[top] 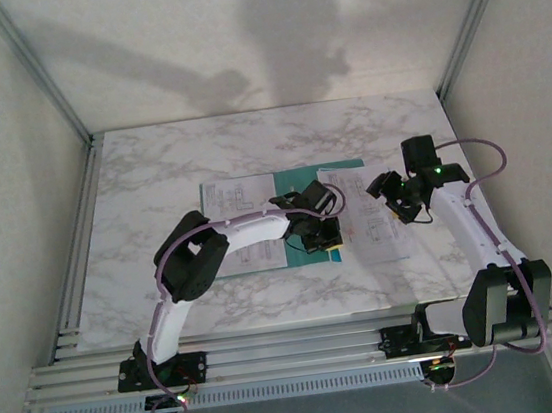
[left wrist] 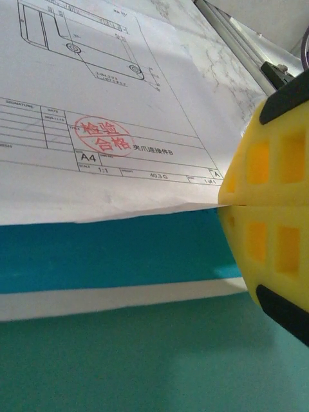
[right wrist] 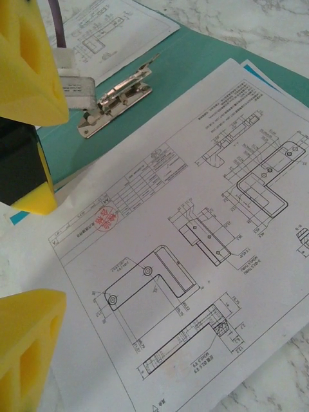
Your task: Put the files into the folder
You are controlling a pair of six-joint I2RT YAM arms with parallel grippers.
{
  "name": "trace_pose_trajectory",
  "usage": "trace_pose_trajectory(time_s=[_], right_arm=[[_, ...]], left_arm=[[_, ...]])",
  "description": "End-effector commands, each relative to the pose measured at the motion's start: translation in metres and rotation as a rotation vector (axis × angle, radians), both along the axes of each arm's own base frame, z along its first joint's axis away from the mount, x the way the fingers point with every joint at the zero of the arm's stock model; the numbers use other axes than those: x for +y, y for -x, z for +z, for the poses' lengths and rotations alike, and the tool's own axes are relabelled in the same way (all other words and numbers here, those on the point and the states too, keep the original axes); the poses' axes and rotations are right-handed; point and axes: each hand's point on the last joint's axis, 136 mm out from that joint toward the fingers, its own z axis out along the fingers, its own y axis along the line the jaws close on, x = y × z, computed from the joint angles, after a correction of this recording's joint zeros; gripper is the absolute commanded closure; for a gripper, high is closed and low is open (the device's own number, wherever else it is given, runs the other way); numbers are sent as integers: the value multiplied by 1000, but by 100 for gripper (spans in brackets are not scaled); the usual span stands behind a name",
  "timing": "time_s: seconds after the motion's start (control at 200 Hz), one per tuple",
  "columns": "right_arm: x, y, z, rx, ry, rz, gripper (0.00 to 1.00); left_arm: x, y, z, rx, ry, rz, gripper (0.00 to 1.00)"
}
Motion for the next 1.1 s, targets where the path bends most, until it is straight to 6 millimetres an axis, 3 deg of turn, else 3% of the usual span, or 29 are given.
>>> trace_pose_trajectory(time_s=[0.0,0.34,1.096], right_arm=[[2,5,-3,13,-11,4,32],[16,2,-5,-5,-59,33,32],[17,6,-11,18,-53,39,31]], left_arm=[[5,-13,27,-52,4,6,100],[10,-18,22,-38,-7,-50,100],[12,-16,18,-13,9,-143,100]])
